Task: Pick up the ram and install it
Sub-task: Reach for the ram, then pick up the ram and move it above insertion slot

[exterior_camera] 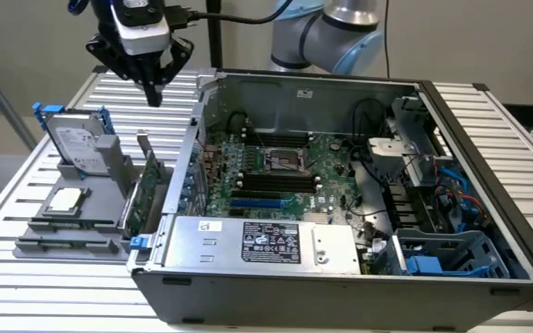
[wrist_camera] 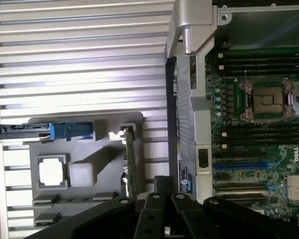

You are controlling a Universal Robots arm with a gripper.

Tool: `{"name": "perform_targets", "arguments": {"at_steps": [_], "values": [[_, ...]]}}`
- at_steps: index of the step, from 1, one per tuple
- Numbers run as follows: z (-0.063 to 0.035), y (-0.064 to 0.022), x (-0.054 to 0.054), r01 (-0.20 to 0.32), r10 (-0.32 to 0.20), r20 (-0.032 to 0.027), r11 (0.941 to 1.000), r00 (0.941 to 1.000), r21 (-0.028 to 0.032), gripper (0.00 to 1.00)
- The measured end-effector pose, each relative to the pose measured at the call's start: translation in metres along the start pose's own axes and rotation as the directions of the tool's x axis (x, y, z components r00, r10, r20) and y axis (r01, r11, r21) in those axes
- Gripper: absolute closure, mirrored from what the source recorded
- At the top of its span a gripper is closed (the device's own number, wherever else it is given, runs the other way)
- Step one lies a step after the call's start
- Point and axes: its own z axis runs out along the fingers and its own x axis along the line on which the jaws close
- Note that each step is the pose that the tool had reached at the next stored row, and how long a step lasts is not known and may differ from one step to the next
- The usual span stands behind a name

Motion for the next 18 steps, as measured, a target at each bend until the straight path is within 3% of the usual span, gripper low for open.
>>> {"name": "perform_targets", "arguments": {"at_steps": [10,18], "values": [[0.0023,-0.0161,0.042,0.0,0.0,0.0,1.0,1.0,0.0001,1.0],[0.0057,-0.0331,0.068,0.0,0.0,0.0001,1.0,1.0,0.0,1.0]]}}
